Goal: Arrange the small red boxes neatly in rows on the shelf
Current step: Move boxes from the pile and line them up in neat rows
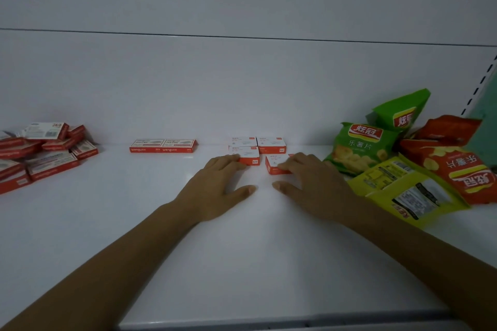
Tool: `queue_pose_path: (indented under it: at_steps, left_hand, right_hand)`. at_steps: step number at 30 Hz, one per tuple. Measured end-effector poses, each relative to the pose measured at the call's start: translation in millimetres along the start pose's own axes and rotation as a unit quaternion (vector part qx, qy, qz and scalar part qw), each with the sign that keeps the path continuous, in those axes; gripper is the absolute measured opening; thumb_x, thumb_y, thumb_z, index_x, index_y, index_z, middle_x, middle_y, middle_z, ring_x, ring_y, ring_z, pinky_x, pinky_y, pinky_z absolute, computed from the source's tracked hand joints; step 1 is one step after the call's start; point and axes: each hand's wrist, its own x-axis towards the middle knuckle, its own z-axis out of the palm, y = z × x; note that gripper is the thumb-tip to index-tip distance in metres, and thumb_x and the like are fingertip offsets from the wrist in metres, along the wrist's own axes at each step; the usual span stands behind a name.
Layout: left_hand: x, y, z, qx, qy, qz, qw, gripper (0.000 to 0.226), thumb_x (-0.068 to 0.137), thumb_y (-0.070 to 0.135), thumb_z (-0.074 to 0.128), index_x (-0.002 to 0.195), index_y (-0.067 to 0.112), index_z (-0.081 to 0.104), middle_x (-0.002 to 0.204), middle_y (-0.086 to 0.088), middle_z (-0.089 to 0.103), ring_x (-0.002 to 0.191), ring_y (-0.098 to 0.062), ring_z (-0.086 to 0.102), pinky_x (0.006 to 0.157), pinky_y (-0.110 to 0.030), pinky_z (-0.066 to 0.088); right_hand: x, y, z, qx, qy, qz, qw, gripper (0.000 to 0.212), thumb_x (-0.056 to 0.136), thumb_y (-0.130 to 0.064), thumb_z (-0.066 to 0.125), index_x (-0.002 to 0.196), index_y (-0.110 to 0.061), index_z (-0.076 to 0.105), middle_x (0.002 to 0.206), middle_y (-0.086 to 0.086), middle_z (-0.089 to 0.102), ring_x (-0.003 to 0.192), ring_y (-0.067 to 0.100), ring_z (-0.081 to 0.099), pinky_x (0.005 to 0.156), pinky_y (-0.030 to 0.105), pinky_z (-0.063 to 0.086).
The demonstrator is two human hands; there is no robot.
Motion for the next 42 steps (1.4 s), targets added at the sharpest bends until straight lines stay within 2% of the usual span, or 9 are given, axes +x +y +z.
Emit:
queue_pose_path:
  at_steps: [6,10,17,20,24,28,34,38,42]
  left_hand:
    - [0,-1,0,-0.001,0.005,0.0,1.0,0.053,0.086,0.057,0.049,0.131,0.028,0.048,0.15,0.005,0.031,0.137,-0.011,0.024,0.108,-0.029,0.027]
    - [-1,-2,1,0.0,0.003,0.002,1.0,0.057,0.084,0.063,0.046,0.13,0.029,0.049,0.15,0.006,0.03,0.137,-0.011,0.023,0.107,-0.028,0.027]
    - [-1,-2,0,-0.01,0.011,0.012,1.0,0.072,0.073,0.074,0.029,0.128,0.033,0.05,0.149,0.006,0.032,0.138,-0.01,0.023,0.107,-0.025,0.026]
    - [0,-1,0,-0.008,0.009,0.01,1.0,0.072,0.073,0.073,0.029,0.128,0.033,0.049,0.149,0.005,0.032,0.138,-0.011,0.023,0.108,-0.027,0.026]
    - [-1,1,-1,-0.026,0.019,0.007,0.999,0.068,0.081,0.067,0.041,0.138,0.03,0.036,0.147,0.009,0.035,0.135,-0.009,0.027,0.11,-0.03,0.03]
    - [-1,8,-3,-0.016,0.009,-0.021,1.0,0.073,0.088,0.055,0.049,0.147,0.026,0.016,0.152,0.009,0.025,0.137,-0.007,0.022,0.108,-0.023,0.023]
    - [-8,13,-8,0.057,0.039,-0.004,0.998,0.076,0.089,0.056,0.045,0.148,0.02,0.014,0.154,0.003,0.022,0.139,-0.012,0.021,0.11,-0.028,0.024]
    - [-12,14,-16,0.064,0.005,0.009,0.998,0.078,0.088,0.059,0.044,0.149,0.025,0.008,0.157,0.005,0.01,0.143,-0.012,0.011,0.113,-0.03,0.016]
    - [-31,-12,-41,0.168,0.023,0.047,0.984,0.079,0.089,0.06,0.041,0.149,0.026,0.002,0.158,0.005,0.0,0.144,-0.015,-0.001,0.111,-0.028,-0.001]
  right_hand:
    - [27,-6,9,0.052,-0.014,0.029,0.998,0.051,0.089,-0.055,0.043,0.132,-0.026,0.046,0.136,-0.003,0.042,0.123,0.017,0.037,0.098,0.037,0.034]
    - [33,-9,17,0.065,-0.001,0.033,0.997,0.053,0.089,-0.053,0.045,0.133,-0.022,0.045,0.134,-0.002,0.043,0.122,0.017,0.036,0.098,0.036,0.035]
    - [27,-10,26,0.003,0.04,0.0,0.999,0.053,0.092,-0.05,0.04,0.135,-0.02,0.04,0.133,-0.001,0.042,0.12,0.019,0.036,0.094,0.033,0.036]
    - [27,-9,28,-0.005,0.045,-0.003,0.999,0.053,0.092,-0.051,0.039,0.135,-0.02,0.04,0.131,-0.001,0.042,0.119,0.019,0.036,0.092,0.032,0.036]
    - [26,-9,28,-0.013,0.054,-0.009,0.998,0.053,0.091,-0.052,0.041,0.133,-0.02,0.043,0.129,0.0,0.044,0.117,0.019,0.038,0.091,0.032,0.035]
    - [25,-11,25,-0.042,0.059,-0.012,0.997,0.054,0.091,-0.054,0.039,0.132,-0.02,0.044,0.128,0.0,0.046,0.116,0.019,0.041,0.092,0.032,0.035]
    - [20,-25,12,-0.066,0.051,-0.023,0.996,0.058,0.09,-0.053,0.041,0.137,-0.02,0.036,0.137,0.002,0.043,0.125,0.02,0.037,0.1,0.033,0.029]
    - [20,-40,-1,-0.072,0.051,-0.053,0.995,0.063,0.089,-0.055,0.042,0.142,-0.022,0.03,0.146,0.001,0.036,0.134,0.019,0.031,0.109,0.034,0.023]
    - [32,-70,-8,-0.051,0.07,-0.077,0.993,0.064,0.084,-0.053,0.055,0.135,-0.016,0.044,0.137,0.006,0.049,0.122,0.025,0.048,0.102,0.039,0.036]
